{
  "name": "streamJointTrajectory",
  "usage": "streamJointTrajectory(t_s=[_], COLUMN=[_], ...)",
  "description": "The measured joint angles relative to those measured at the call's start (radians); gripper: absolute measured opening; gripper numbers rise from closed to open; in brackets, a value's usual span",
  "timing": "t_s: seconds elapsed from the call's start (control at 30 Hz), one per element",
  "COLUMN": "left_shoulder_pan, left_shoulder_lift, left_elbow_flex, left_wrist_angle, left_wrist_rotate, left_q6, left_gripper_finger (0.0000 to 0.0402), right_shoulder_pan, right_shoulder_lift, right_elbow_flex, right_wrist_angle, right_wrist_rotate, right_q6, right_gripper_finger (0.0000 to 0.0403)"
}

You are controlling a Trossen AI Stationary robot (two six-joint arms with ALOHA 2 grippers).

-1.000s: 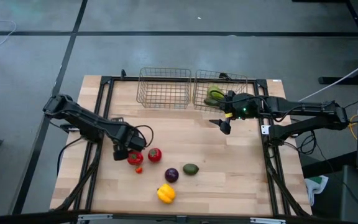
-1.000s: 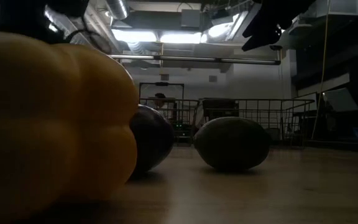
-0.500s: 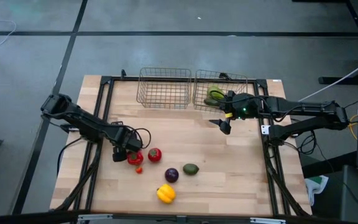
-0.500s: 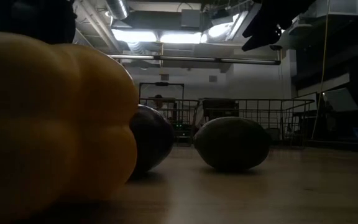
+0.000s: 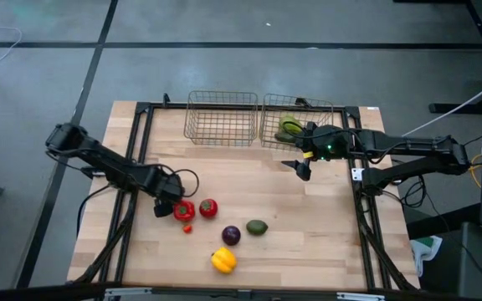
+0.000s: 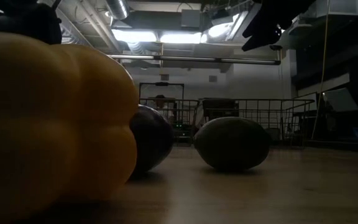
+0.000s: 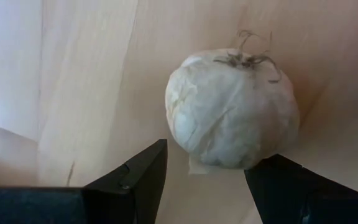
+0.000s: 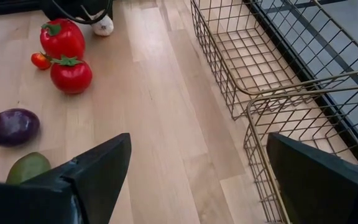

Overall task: Sort produce into baskets
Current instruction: Put the white garlic into the right gold wire basket

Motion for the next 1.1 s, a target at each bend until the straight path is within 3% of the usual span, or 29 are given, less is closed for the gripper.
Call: streamJointTrajectory(t_s=[0.67,1.1], left_shoulder_pan=[-0.002,-0.002], left_shoulder_lift=[0.001,0.003], left_elbow_flex=[-0.02,-0.021], left_wrist_angle=[0.04,0.079], left_wrist_rotate=[-0.017,-0.006], left_q6=[-0.02,-0.057], left_gripper_finger=[0.02,0.0061], right_shoulder_pan=[0.0,0.0], right_shoulder_lift=[0.0,0.0], right_elbow_flex=[0.0,0.0], right_wrist_angle=[-0.001,-0.001], right_wrist_rotate=[0.002,0.002], right_q6=[0.0,0.0], right_gripper_finger=[0.0374,0.0374])
